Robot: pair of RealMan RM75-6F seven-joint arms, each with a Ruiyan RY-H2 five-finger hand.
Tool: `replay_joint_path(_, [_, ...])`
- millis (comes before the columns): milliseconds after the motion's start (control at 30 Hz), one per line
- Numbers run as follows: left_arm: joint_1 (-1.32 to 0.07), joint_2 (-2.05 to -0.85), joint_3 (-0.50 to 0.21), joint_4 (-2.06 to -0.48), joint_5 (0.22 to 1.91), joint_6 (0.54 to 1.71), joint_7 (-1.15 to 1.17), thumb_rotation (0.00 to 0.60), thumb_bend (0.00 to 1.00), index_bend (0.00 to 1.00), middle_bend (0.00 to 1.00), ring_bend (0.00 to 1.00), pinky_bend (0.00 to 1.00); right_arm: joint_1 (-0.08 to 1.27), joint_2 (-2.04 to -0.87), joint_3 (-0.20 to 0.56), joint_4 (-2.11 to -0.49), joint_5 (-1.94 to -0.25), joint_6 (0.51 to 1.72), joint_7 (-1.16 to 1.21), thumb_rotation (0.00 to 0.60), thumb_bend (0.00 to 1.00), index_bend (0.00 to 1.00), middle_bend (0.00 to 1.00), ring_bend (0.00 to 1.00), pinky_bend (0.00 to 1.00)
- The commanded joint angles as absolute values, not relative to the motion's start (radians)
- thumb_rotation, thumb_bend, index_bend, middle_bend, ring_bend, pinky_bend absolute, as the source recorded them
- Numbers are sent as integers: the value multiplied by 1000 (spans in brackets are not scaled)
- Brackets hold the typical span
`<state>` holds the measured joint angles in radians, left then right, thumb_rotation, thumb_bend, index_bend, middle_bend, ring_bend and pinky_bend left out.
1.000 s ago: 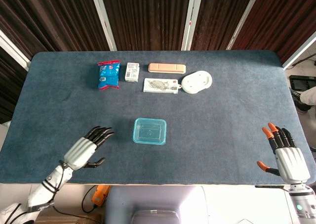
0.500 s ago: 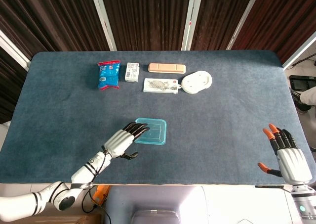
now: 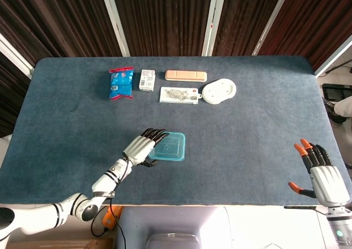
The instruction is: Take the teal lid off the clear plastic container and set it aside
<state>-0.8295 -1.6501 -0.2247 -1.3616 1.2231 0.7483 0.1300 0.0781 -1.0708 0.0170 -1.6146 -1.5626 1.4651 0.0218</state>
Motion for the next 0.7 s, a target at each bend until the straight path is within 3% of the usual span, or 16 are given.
replay_joint_path(33, [-848, -1661, -225, -1345, 1188, 731, 149, 600, 282, 0, 0, 0, 0, 77, -1069, 16, -1616, -1564, 1466, 24, 600, 210, 0, 0, 0, 0])
replay_joint_path(700, [-924, -1697, -217, -1284, 1068, 698, 220, 600, 281, 0, 0, 0, 0, 78, -1056, 12, -1625, -1568, 1459, 35, 600, 210, 0, 0, 0, 0])
